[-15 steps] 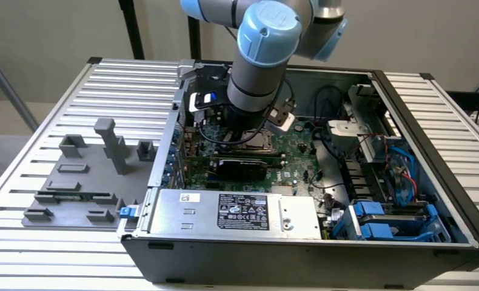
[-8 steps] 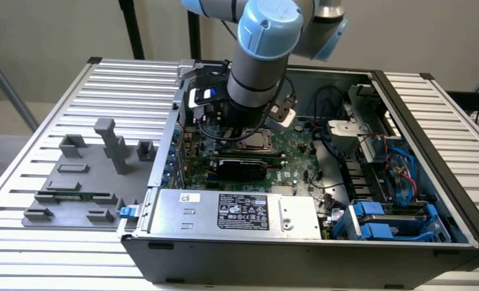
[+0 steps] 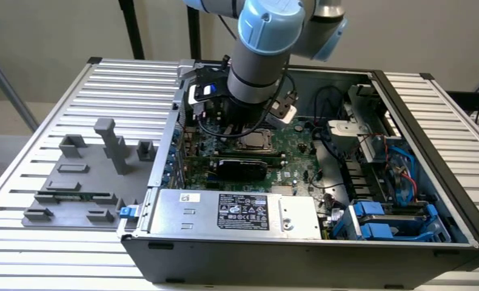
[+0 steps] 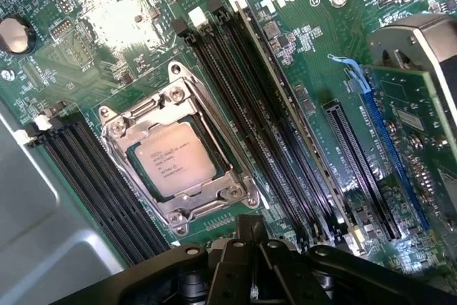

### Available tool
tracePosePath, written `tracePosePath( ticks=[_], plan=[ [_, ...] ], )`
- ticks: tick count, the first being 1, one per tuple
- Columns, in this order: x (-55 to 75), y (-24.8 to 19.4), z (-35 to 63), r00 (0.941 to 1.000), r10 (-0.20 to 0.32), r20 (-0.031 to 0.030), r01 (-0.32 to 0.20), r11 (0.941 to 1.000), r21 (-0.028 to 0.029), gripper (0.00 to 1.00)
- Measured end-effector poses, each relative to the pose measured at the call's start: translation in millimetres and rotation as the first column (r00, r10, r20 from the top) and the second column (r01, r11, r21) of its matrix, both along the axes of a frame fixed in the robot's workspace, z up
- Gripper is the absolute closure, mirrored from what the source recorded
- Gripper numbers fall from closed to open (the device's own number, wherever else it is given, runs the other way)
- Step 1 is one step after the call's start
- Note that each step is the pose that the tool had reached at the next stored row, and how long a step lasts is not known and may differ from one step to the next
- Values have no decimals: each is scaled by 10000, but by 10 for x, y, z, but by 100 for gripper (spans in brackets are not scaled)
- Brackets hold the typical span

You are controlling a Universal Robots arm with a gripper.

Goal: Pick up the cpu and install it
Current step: 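Install the second cpu locking lever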

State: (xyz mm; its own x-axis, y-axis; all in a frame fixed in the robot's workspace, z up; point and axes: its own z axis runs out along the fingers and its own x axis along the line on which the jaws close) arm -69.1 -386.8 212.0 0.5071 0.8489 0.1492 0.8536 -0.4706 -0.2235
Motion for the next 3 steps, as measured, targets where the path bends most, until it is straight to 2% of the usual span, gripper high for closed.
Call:
tracePosePath(
  ticks=[3],
  plan=[
    [0, 0, 0, 10000, 0, 0, 0, 10000, 0, 89]
  ],
)
